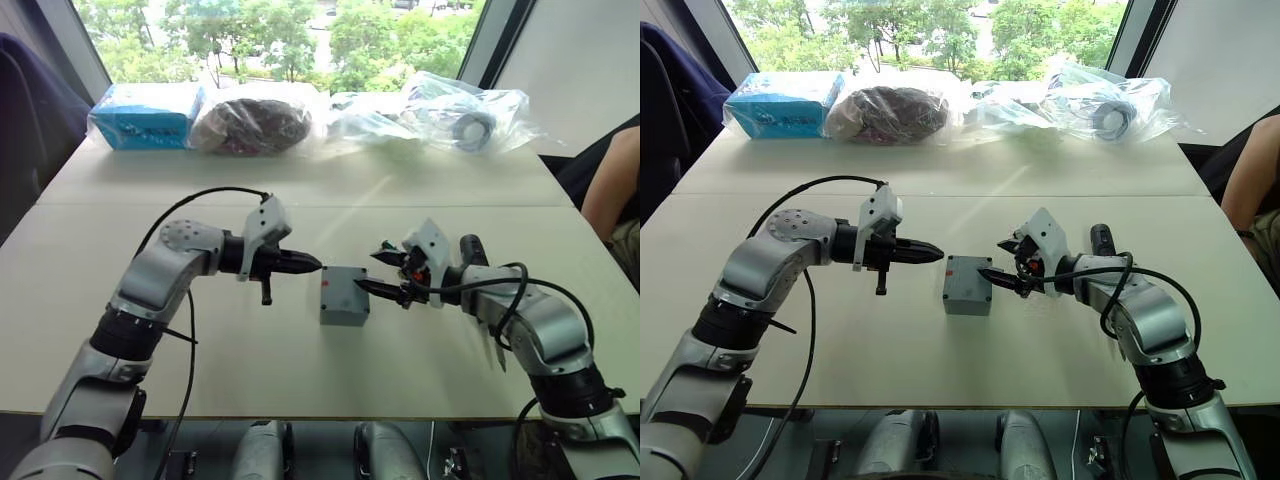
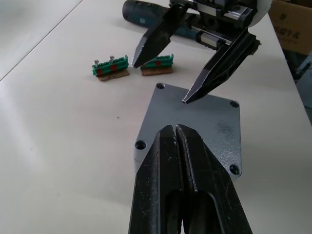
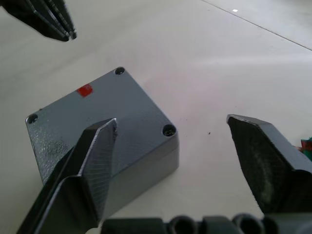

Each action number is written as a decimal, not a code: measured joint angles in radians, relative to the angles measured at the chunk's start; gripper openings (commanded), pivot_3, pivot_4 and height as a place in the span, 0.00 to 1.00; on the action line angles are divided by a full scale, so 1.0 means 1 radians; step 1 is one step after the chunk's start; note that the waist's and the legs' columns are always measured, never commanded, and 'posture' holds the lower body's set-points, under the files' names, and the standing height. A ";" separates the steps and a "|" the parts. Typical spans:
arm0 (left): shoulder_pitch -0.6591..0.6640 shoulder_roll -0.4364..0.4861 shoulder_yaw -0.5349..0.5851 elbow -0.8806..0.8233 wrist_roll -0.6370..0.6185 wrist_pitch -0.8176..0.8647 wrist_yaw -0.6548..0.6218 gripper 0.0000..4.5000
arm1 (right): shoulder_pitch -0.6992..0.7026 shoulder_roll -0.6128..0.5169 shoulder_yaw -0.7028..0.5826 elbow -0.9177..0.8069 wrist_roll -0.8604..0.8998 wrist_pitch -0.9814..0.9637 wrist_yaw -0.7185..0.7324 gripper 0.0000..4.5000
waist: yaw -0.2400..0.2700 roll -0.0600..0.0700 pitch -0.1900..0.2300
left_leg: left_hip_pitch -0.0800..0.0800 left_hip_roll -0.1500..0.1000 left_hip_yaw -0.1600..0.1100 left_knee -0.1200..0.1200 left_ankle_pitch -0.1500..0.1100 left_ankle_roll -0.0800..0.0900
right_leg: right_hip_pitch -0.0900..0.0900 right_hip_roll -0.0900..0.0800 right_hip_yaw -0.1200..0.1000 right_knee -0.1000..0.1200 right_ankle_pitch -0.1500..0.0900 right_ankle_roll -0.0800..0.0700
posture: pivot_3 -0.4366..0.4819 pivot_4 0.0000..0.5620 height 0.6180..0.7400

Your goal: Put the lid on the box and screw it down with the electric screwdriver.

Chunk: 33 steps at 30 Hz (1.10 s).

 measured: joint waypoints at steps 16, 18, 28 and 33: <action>-0.093 -0.043 -0.054 -0.071 -0.025 -0.078 -0.132 0.00 | -0.219 -0.472 -0.273 0.139 0.306 0.760 -0.156 0.97 | -0.001 0.000 0.000 | 0.000 -0.001 0.001 -0.001 -0.001 0.001 | 0.000 -0.002 0.001 -0.002 0.000 -0.001 | 0.48 0.27 1.00; -0.094 -0.054 -0.062 -0.073 -0.025 -0.087 -0.136 0.00 | -0.213 -0.523 -0.249 0.171 0.331 0.760 -0.151 0.97 | -0.004 0.001 0.000 | 0.000 -0.001 0.002 -0.001 -0.001 0.001 | 0.000 -0.002 0.002 -0.002 0.000 -0.001 | 0.48 0.27 1.00; -0.084 -0.062 -0.086 -0.151 -0.026 -0.094 -0.125 0.00 | -0.237 -0.624 -0.015 0.450 0.435 0.760 -0.141 0.97 | -0.008 0.001 0.000 | 0.000 0.000 0.002 -0.001 -0.001 0.002 | -0.001 -0.001 0.003 -0.002 0.000 -0.001 | 0.48 0.27 1.00; -0.061 -0.022 -0.122 -0.159 0.038 -0.128 -0.110 0.00 | -0.297 -0.570 0.050 0.484 0.430 0.760 -0.148 0.97 | -0.003 0.001 0.000 | 0.000 0.000 0.002 -0.001 -0.001 0.002 | -0.001 -0.001 0.003 -0.002 0.000 -0.001 | 0.48 0.27 1.00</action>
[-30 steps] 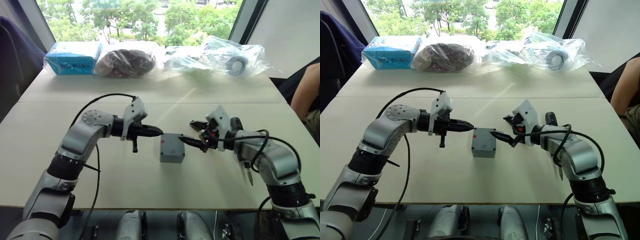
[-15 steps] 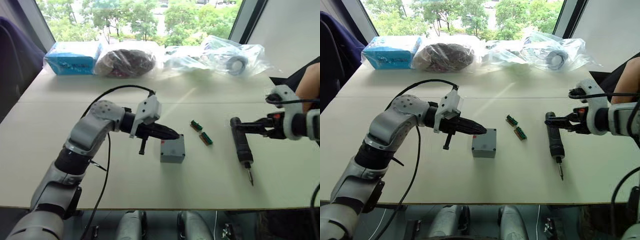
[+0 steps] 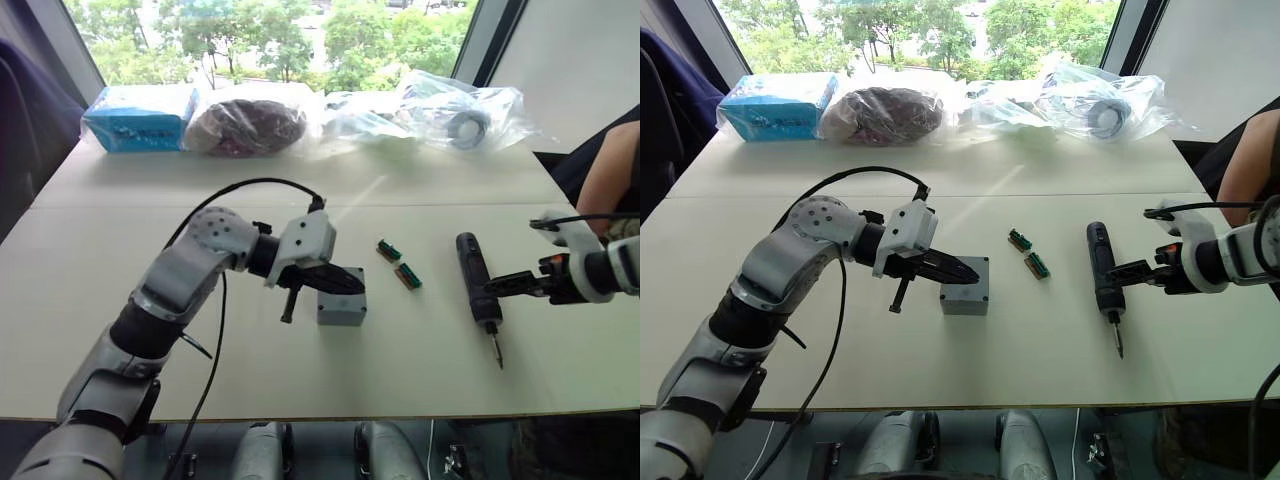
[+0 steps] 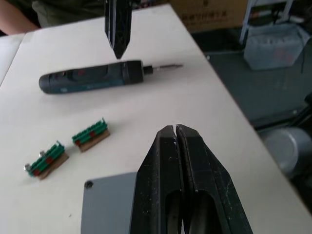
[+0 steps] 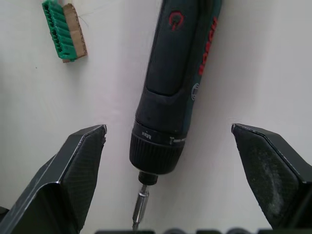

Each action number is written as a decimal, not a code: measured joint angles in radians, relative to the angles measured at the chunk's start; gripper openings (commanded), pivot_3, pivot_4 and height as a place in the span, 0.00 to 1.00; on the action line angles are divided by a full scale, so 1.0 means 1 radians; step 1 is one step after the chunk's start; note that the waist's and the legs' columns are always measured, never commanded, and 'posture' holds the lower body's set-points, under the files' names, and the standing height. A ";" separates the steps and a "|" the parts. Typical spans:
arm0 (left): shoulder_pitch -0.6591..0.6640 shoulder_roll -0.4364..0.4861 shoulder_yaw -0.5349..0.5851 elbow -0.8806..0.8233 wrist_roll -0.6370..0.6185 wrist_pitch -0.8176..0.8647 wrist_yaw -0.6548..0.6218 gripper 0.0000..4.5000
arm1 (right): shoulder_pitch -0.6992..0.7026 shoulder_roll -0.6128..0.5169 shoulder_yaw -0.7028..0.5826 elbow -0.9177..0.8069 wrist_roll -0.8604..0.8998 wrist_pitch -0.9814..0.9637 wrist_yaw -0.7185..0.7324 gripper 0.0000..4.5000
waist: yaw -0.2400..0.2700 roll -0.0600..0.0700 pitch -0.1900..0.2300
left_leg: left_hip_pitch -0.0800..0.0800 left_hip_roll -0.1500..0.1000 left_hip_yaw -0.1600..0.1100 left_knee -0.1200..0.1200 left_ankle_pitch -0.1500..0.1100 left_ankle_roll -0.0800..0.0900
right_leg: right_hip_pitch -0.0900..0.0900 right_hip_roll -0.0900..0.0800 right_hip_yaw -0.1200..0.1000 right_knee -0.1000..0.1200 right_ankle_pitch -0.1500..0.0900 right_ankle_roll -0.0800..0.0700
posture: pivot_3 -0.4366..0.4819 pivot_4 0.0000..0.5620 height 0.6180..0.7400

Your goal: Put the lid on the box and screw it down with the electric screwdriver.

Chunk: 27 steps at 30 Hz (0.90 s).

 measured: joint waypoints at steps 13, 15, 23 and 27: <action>0.058 -0.006 0.002 -0.057 -0.010 0.033 0.072 0.00 | -0.038 0.058 0.168 0.053 -0.163 -0.037 0.079 0.97 | 0.002 0.000 0.000 | -0.001 0.000 0.000 0.001 0.000 0.000 | -0.001 0.000 0.000 0.000 0.000 0.000 | 0.48 0.27 1.00; 0.059 -0.008 0.003 -0.057 -0.011 0.036 0.084 0.00 | -0.063 0.069 0.204 0.069 -0.204 -0.065 0.113 0.97 | 0.001 0.000 0.000 | -0.001 0.000 0.000 0.001 0.000 0.000 | 0.000 0.000 0.000 0.000 0.000 0.000 | 0.48 0.27 1.00; 0.072 -0.006 0.003 -0.063 -0.012 0.042 0.114 0.00 | -0.135 0.085 0.378 0.149 -0.400 -0.221 0.284 0.48 | -0.005 -0.005 -0.003 | 0.001 0.000 0.000 0.001 0.000 0.000 | 0.002 0.000 0.000 -0.001 0.001 -0.001 | 0.48 0.27 1.00; 0.072 -0.004 0.006 -0.063 -0.013 0.043 0.131 0.00 | -0.142 0.089 0.396 0.148 -0.450 -0.229 0.330 0.40 | -0.005 -0.005 -0.003 | 0.002 0.000 0.000 0.001 0.000 0.000 | 0.002 0.000 0.000 -0.001 0.001 -0.001 | 0.48 0.27 1.00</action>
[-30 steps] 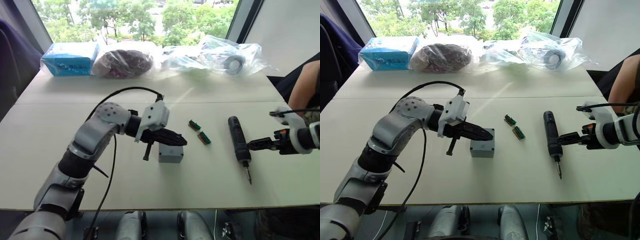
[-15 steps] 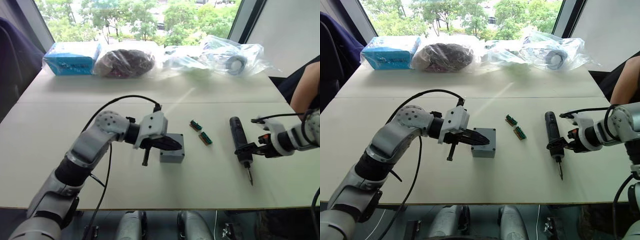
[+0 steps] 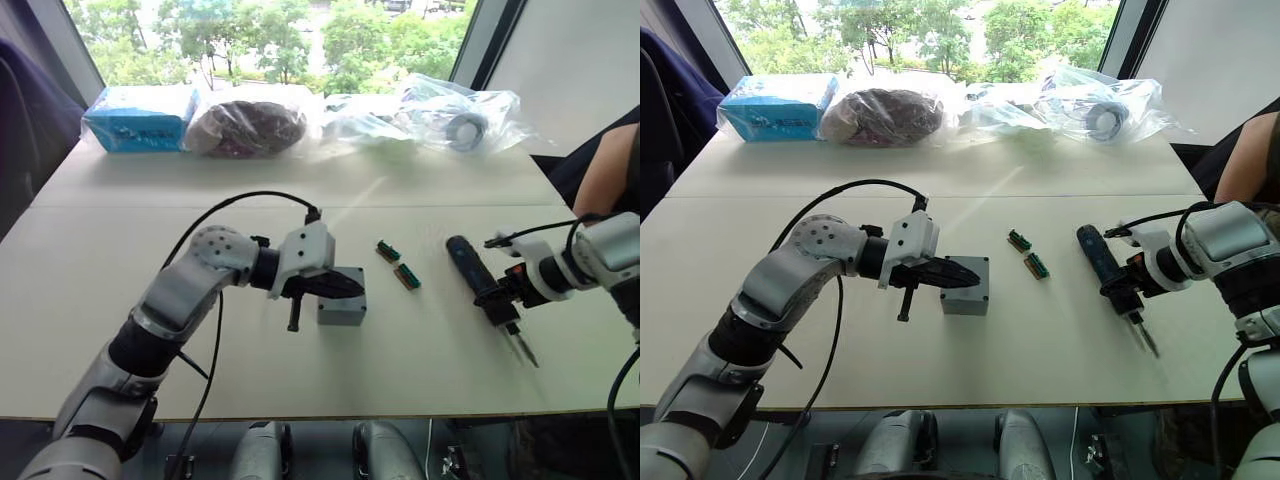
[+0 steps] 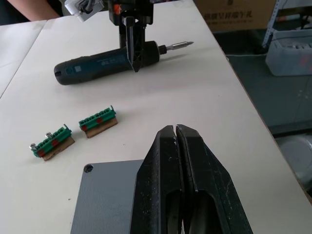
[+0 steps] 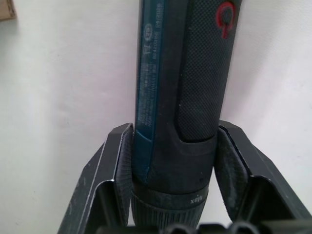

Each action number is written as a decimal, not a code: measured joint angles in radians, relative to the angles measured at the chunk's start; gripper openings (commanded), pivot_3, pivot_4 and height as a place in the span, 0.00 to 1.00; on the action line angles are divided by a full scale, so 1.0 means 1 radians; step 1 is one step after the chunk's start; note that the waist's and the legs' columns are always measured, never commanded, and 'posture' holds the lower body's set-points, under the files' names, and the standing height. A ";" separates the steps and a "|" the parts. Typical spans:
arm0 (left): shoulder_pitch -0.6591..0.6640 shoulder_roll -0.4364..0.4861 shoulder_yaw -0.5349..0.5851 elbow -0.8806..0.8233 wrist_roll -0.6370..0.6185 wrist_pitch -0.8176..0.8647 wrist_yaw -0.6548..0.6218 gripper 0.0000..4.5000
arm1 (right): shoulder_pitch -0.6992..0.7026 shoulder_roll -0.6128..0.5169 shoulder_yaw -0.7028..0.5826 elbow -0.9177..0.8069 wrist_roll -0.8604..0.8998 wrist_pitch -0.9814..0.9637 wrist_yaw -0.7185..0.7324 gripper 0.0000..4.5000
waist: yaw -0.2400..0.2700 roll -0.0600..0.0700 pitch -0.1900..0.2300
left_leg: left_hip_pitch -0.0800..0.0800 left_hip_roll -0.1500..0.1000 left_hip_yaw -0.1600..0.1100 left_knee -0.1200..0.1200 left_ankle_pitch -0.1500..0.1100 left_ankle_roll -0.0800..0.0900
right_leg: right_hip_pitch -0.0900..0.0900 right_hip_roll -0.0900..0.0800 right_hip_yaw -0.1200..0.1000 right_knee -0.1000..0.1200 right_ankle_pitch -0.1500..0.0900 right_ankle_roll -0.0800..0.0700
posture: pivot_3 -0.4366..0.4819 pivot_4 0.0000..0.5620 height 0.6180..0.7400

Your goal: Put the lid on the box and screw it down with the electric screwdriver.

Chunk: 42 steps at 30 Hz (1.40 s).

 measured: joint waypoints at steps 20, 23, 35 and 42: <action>-0.085 0.007 0.072 0.299 0.013 -0.047 -0.069 0.00 | 0.066 0.521 -0.856 -0.413 0.242 -0.464 -0.297 0.40 | -0.007 0.009 0.005 | -0.008 0.003 0.000 -0.003 0.006 -0.010 | -0.007 0.005 -0.003 -0.001 0.004 0.005 | 0.48 0.27 1.00; -0.087 0.006 0.072 0.306 0.020 -0.047 -0.074 0.00 | 0.187 0.601 -0.836 -0.549 0.249 -0.486 -0.369 0.40 | 0.008 0.009 0.005 | -0.008 0.000 0.001 -0.001 0.004 -0.006 | -0.007 0.001 -0.002 0.000 0.006 0.005 | 0.48 0.27 1.00; -0.077 -0.056 -0.007 0.329 0.078 -0.056 -0.064 0.00 | 0.351 0.751 -0.696 -0.756 0.265 -0.588 -0.470 0.40 | 0.006 0.009 0.005 | -0.008 -0.001 0.000 0.000 0.004 -0.006 | -0.006 0.002 0.000 -0.001 0.007 0.005 | 0.48 0.27 1.00; -0.057 -0.068 -0.034 0.357 0.116 -0.078 -0.062 0.00 | 0.392 0.760 -0.627 -0.749 0.226 -0.650 -0.470 0.40 | 0.005 0.009 0.005 | -0.007 0.000 -0.001 0.000 0.004 -0.006 | -0.006 0.003 0.000 -0.001 0.007 0.005 | 0.48 0.27 1.00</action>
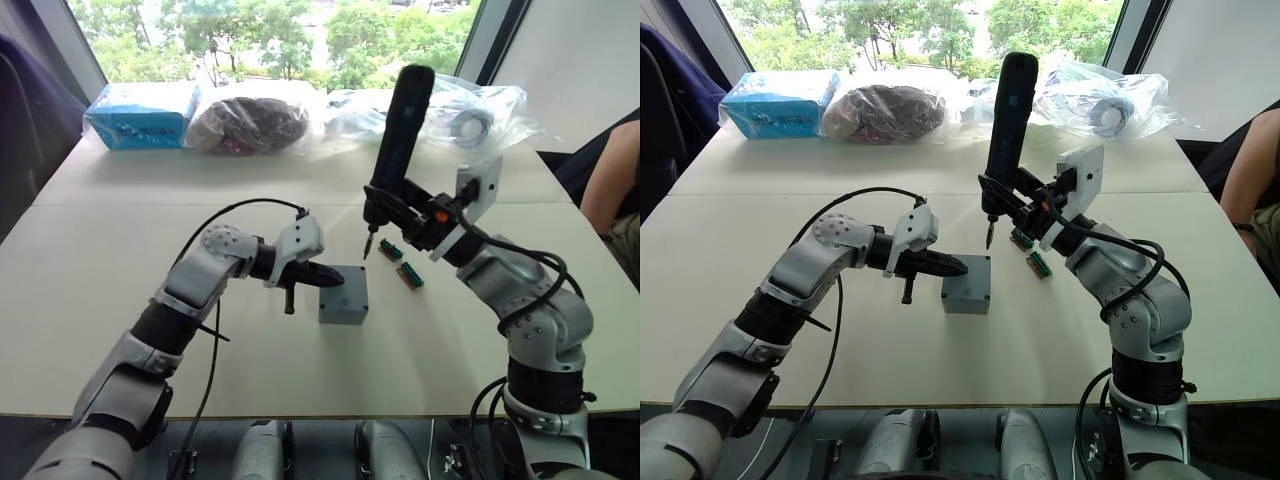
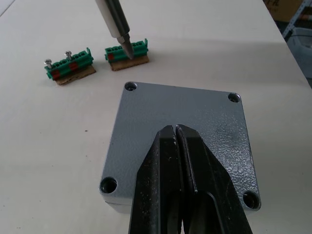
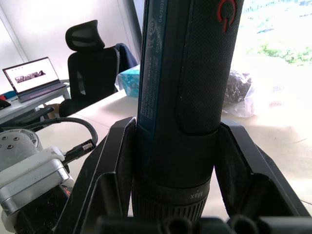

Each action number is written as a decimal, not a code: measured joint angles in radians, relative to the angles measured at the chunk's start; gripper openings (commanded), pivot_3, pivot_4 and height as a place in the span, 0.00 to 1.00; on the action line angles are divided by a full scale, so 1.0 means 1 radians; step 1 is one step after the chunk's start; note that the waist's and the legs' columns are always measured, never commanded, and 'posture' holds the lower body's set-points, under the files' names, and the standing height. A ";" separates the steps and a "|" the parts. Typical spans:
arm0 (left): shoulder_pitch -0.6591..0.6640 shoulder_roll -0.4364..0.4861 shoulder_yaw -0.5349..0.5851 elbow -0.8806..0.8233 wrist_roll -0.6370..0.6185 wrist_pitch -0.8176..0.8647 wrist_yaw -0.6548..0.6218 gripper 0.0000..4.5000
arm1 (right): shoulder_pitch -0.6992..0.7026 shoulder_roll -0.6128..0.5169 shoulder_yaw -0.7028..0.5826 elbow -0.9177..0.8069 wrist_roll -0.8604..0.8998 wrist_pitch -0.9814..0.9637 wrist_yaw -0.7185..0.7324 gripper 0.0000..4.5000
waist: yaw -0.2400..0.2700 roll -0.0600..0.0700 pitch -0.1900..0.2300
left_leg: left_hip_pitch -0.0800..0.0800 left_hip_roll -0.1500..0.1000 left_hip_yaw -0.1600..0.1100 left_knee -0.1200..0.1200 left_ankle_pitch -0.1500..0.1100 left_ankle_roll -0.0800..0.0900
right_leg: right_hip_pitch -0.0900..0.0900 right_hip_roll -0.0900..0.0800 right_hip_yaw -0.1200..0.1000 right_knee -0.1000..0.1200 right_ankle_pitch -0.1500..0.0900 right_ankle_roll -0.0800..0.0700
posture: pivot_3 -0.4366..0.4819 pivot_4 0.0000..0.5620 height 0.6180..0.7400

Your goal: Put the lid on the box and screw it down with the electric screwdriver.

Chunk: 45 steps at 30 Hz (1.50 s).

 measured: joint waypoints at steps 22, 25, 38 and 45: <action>0.007 -0.007 0.000 -0.005 0.016 -0.010 0.013 0.00 | 0.057 -0.006 0.066 0.064 -0.112 -0.128 0.029 0.40 | 0.002 0.000 0.000 | 0.000 0.000 0.000 0.000 0.000 0.000 | 0.000 0.000 0.000 0.000 0.000 0.000 | 0.48 0.27 1.00; 0.007 -0.009 0.000 -0.004 0.017 -0.010 0.014 0.00 | 0.058 0.017 0.065 0.075 -0.115 -0.141 0.017 0.40 | 0.002 0.000 0.000 | 0.000 0.000 0.000 0.000 0.000 0.000 | 0.000 0.000 0.000 0.000 0.000 0.000 | 0.48 0.27 1.00; 0.018 -0.010 0.000 -0.002 0.018 -0.013 0.013 0.00 | 0.138 0.015 0.091 0.052 -0.155 -0.237 0.041 0.40 | 0.002 -0.002 -0.002 | 0.005 0.000 -0.001 0.000 0.000 0.000 | 0.005 0.000 0.000 0.000 0.000 0.000 | 0.48 0.27 1.00; 0.034 -0.010 -0.001 0.004 0.022 -0.019 0.013 0.00 | 0.180 0.029 0.118 0.067 -0.196 -0.304 0.029 0.40 | 0.001 -0.004 -0.004 | 0.022 0.001 -0.002 -0.002 -0.003 0.004 | 0.021 0.000 0.000 -0.002 -0.004 -0.005 | 0.48 0.27 1.00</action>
